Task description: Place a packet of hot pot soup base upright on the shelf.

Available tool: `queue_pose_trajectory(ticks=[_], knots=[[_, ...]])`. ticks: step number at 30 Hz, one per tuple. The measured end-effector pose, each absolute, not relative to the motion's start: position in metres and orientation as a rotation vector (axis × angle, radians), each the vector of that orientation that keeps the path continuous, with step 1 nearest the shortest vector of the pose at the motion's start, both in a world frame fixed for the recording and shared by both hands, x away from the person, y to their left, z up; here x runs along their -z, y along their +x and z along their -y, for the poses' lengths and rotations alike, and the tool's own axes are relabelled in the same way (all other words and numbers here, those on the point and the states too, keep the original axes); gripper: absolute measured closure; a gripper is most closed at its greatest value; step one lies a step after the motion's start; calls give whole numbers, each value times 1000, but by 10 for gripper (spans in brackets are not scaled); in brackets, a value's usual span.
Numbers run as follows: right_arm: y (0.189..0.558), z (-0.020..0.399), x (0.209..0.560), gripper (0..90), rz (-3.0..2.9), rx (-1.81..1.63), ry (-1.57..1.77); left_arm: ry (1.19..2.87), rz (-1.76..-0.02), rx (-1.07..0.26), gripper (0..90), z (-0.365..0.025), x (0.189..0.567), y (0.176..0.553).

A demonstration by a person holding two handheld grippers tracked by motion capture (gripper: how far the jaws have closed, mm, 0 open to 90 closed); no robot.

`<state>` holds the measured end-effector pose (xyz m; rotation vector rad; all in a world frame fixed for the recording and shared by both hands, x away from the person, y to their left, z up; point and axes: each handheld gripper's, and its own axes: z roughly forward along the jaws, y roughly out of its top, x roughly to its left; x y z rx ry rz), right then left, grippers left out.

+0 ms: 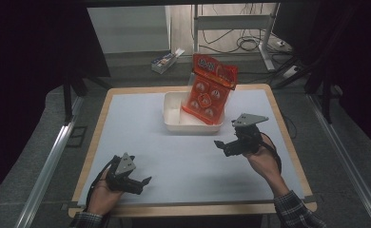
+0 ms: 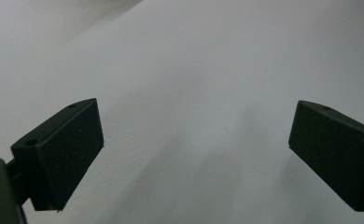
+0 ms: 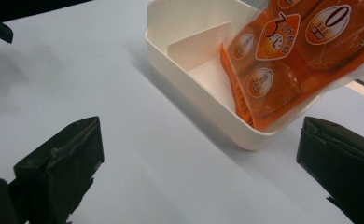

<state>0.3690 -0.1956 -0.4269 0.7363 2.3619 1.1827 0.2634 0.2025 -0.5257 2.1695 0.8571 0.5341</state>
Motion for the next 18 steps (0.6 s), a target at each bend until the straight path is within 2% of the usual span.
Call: queue_pose_trajectory(ticks=[18], knots=[[350, 203, 427, 21, -2365, -1213, 726, 2185, -844, -544, 30, -201, 526, 263]])
